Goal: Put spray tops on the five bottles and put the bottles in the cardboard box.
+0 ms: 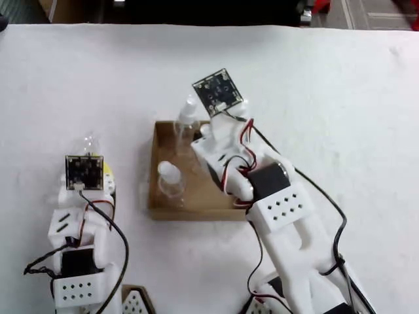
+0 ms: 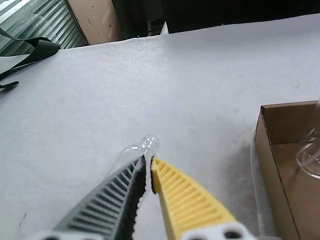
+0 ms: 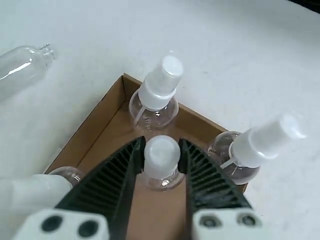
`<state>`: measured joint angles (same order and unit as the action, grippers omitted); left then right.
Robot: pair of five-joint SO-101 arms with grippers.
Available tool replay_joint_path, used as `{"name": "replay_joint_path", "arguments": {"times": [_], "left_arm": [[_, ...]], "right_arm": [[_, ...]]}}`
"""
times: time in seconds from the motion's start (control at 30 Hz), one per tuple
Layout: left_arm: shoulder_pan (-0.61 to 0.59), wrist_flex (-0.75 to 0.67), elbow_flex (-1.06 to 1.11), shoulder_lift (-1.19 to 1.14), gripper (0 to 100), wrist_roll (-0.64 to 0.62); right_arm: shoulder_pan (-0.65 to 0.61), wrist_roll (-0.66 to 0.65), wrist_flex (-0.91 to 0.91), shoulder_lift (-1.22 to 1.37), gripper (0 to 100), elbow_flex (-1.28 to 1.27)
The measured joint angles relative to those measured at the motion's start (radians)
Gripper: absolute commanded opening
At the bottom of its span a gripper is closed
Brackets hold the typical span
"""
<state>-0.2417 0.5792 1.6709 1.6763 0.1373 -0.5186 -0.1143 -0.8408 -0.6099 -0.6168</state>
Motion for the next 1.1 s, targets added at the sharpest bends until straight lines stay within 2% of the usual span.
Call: {"name": "replay_joint_path", "arguments": {"times": [0.17, 0.6, 1.0, 1.1], "left_arm": [[0.000, 0.000, 0.000, 0.000, 3, 0.000], [0.000, 0.000, 0.000, 0.000, 3, 0.000], [0.000, 0.000, 0.000, 0.000, 3, 0.000], [0.000, 0.009, 0.000, 0.000, 5, 0.018]], "right_arm": [[0.000, 0.000, 0.000, 0.000, 23.5, -0.002], [-0.005, 0.000, -0.002, -0.023, 23.5, -0.003], [0.000, -0.006, -0.153, -0.519, 23.5, -0.002], [0.081, -0.009, -0.155, -0.578, 23.4, -0.023]]}}
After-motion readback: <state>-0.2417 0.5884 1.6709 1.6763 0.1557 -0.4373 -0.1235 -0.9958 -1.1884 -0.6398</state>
